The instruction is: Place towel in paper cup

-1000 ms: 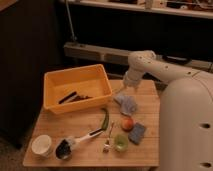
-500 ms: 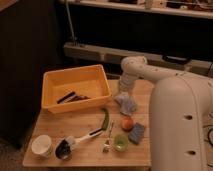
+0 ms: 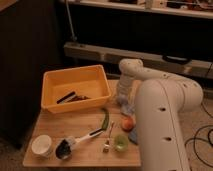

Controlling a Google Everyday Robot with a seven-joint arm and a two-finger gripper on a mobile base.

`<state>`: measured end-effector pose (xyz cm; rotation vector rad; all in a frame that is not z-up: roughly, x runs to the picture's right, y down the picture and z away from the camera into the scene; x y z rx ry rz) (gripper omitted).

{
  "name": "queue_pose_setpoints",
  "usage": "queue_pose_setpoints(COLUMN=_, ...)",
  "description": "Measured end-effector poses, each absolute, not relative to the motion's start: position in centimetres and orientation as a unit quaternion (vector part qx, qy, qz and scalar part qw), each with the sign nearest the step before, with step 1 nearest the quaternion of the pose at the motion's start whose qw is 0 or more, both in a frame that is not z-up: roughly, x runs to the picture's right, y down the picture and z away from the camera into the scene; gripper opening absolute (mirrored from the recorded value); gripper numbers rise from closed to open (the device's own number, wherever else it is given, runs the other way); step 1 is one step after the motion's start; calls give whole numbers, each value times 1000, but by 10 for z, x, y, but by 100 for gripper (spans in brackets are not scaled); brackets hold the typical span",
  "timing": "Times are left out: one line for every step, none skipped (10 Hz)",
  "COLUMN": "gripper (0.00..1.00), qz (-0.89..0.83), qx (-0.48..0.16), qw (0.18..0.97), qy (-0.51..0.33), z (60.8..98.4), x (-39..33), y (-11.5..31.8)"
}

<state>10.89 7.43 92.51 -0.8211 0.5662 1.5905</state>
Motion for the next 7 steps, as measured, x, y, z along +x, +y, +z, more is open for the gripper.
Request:
queue_pose_setpoints(gripper=74, qz=694, qx=-353, qw=578, qy=245, z=927, x=120, y=76)
queue_pose_setpoints(gripper=74, qz=708, qx=-352, qw=564, qy=239, z=926, x=134, y=77)
queue_pose_setpoints(gripper=74, qz=716, qx=-346, qw=561, qy=229, z=924, x=142, y=76)
queue_pose_setpoints(gripper=74, qz=722, qx=-337, qw=564, qy=218, z=920, x=145, y=70)
queue_pose_setpoints(gripper=70, qz=723, qx=-327, qw=571, qy=210, z=912, x=145, y=64)
queue_pose_setpoints(gripper=59, qz=724, qx=-316, qw=581, qy=197, z=905, x=143, y=55)
queue_pose_setpoints(gripper=50, qz=723, qx=-314, qw=585, qy=193, z=901, x=142, y=53)
